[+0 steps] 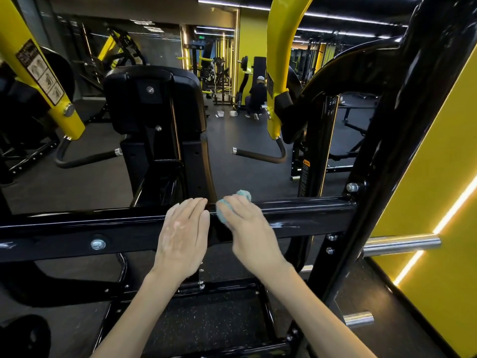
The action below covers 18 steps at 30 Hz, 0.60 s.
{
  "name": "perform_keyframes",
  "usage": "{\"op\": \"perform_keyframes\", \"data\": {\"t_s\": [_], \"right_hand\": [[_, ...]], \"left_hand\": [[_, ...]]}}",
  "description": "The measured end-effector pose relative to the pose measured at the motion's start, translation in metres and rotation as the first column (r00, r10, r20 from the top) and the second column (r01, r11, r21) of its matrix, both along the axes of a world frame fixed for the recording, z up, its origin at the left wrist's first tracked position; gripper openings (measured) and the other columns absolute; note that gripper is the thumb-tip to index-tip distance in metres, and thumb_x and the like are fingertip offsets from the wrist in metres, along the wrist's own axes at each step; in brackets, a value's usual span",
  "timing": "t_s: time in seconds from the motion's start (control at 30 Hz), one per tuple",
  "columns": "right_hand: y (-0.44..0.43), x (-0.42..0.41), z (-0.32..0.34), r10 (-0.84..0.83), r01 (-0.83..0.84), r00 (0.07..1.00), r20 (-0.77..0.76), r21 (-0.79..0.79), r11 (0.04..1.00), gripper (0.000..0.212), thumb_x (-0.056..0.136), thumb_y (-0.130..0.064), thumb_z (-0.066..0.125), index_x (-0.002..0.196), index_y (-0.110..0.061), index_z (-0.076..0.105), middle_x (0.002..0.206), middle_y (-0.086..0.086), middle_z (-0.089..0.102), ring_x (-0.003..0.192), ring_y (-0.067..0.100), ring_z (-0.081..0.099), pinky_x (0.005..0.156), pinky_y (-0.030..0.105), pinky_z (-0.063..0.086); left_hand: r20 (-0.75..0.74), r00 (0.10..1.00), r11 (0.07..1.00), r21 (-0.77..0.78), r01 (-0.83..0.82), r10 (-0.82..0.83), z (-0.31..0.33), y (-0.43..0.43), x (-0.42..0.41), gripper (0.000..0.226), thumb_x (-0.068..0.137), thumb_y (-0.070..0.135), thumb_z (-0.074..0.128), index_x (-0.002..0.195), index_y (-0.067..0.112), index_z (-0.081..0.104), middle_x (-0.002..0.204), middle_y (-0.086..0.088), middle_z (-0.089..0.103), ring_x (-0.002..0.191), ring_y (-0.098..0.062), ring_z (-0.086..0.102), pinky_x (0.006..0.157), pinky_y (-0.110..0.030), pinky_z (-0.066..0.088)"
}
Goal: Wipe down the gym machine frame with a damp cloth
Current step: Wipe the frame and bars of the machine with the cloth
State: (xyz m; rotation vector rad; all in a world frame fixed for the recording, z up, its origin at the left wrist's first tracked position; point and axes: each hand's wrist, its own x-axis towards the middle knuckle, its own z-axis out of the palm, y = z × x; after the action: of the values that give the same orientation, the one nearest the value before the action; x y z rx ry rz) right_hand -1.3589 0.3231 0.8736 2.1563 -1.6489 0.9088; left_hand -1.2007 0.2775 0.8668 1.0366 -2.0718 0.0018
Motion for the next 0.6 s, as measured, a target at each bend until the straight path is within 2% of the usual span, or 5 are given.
{"op": "perform_keyframes", "data": {"t_s": [0.17, 0.27, 0.37, 0.47, 0.6], "right_hand": [[0.017, -0.062, 0.002, -0.104, 0.107, 0.991, 0.08, -0.033, 0.994, 0.051, 0.074, 0.017, 0.063, 0.119, -0.007, 0.059, 0.12, 0.005, 0.059, 0.116, 0.024, 0.049, 0.095, 0.045, 0.048], [0.034, -0.097, 0.002, -0.204, 0.21, 0.975, 0.087, -0.065, 0.976, 0.053, 0.072, 0.02, 0.064, 0.119, -0.005, 0.06, 0.12, 0.006, 0.06, 0.115, 0.022, 0.046, 0.09, 0.04, 0.05], [0.047, -0.133, 0.0, -0.341, 0.344, 0.935, 0.099, -0.017, 0.939, 0.06, 0.076, 0.018, 0.061, 0.129, -0.01, 0.056, 0.13, 0.002, 0.055, 0.121, 0.024, 0.049, 0.092, 0.041, 0.052], [0.054, -0.159, -0.01, -0.415, 0.423, 0.902, 0.12, -0.056, 0.904, 0.063, 0.075, 0.021, 0.063, 0.133, -0.004, 0.055, 0.135, 0.011, 0.054, 0.127, 0.032, 0.049, 0.097, 0.048, 0.051], [0.057, -0.155, -0.044, -0.437, 0.485, 0.853, 0.284, -0.123, 0.866, 0.072, 0.083, 0.016, 0.059, 0.149, 0.001, 0.034, 0.154, 0.019, 0.035, 0.146, 0.032, 0.029, 0.117, 0.042, 0.029]], "left_hand": [[-0.005, 1.0, 0.999, 0.033, -0.015, 0.015, -0.002, 0.0, -0.002, 0.055, 0.105, 0.032, 0.024, 0.129, 0.001, 0.062, 0.129, -0.008, 0.065, 0.125, -0.023, 0.056, 0.116, -0.041, 0.032], [-0.006, 1.0, 1.0, 0.022, -0.023, 0.023, -0.002, 0.001, -0.002, 0.053, 0.105, 0.03, 0.025, 0.129, 0.0, 0.062, 0.128, -0.009, 0.065, 0.124, -0.024, 0.056, 0.116, -0.039, 0.031], [0.007, 1.0, 1.0, 0.009, -0.021, 0.021, -0.003, 0.0, -0.002, 0.053, 0.105, 0.03, 0.025, 0.128, -0.001, 0.062, 0.127, -0.009, 0.065, 0.124, -0.024, 0.056, 0.116, -0.039, 0.031], [0.021, 0.999, 0.999, 0.007, -0.037, 0.037, -0.003, 0.0, -0.004, 0.054, 0.105, 0.031, 0.024, 0.129, 0.0, 0.061, 0.128, -0.009, 0.064, 0.124, -0.024, 0.056, 0.116, -0.04, 0.031], [0.104, 0.992, 0.996, -0.059, -0.069, 0.075, -0.009, 0.0, -0.004, 0.05, 0.104, 0.028, 0.028, 0.133, -0.001, 0.056, 0.131, -0.012, 0.061, 0.128, -0.028, 0.052, 0.115, -0.044, 0.032]]}}
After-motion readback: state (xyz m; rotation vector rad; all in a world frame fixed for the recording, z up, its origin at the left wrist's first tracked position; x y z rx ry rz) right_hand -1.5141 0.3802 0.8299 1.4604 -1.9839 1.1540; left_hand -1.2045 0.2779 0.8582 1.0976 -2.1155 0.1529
